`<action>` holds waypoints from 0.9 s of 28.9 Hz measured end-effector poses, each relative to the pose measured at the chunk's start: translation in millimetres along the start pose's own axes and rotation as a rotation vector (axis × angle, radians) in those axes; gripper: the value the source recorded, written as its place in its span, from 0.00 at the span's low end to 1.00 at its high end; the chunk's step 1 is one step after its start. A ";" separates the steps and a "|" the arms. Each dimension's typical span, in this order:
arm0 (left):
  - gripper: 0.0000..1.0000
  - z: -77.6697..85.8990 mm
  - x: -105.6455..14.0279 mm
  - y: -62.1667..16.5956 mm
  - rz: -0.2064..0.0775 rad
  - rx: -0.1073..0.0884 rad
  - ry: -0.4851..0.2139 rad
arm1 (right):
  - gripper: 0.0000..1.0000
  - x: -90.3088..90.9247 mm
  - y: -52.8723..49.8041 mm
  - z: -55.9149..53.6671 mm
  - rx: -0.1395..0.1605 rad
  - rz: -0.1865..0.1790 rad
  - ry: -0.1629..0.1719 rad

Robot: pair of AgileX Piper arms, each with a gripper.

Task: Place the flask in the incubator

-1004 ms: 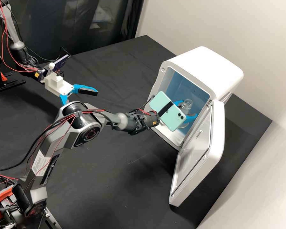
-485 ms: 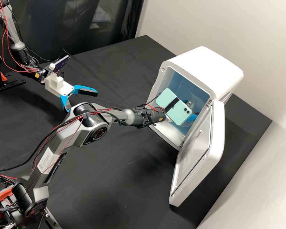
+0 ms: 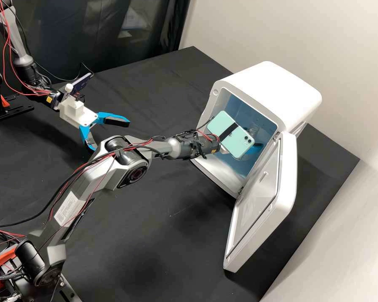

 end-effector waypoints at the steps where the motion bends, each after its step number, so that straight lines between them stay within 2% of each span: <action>1: 1.00 0.0 0.6 0.6 0.002 0.001 0.000 | 0.00 0.7 -3.7 0.3 -0.002 -0.007 -0.003; 4: 1.00 -0.1 1.0 0.8 0.003 0.001 -0.001 | 0.00 1.8 -16.3 0.9 -0.021 -0.032 -0.007; 9: 1.00 -0.7 1.5 -1.3 -0.004 -0.001 0.001 | 0.00 4.2 -36.7 5.3 -0.022 -0.067 -0.021; 11: 1.00 -0.7 1.5 -1.3 -0.004 -0.001 0.001 | 0.00 4.8 -42.1 6.8 -0.041 -0.077 -0.026; 13: 1.00 -0.7 1.5 -1.3 -0.004 -0.001 0.001 | 0.00 5.6 -47.6 9.1 -0.046 -0.086 -0.034; 14: 1.00 -0.7 1.5 -1.3 -0.004 -0.001 0.001 | 0.00 6.0 -48.7 10.3 -0.055 -0.088 -0.036; 16: 1.00 -0.7 1.5 -1.3 -0.004 -0.001 0.001 | 0.00 7.2 -53.7 13.7 -0.057 -0.099 -0.044; 26: 1.00 1.9 1.9 -1.8 -0.006 0.000 -0.009 | 0.00 14.7 -64.6 24.6 -0.074 -0.107 -0.065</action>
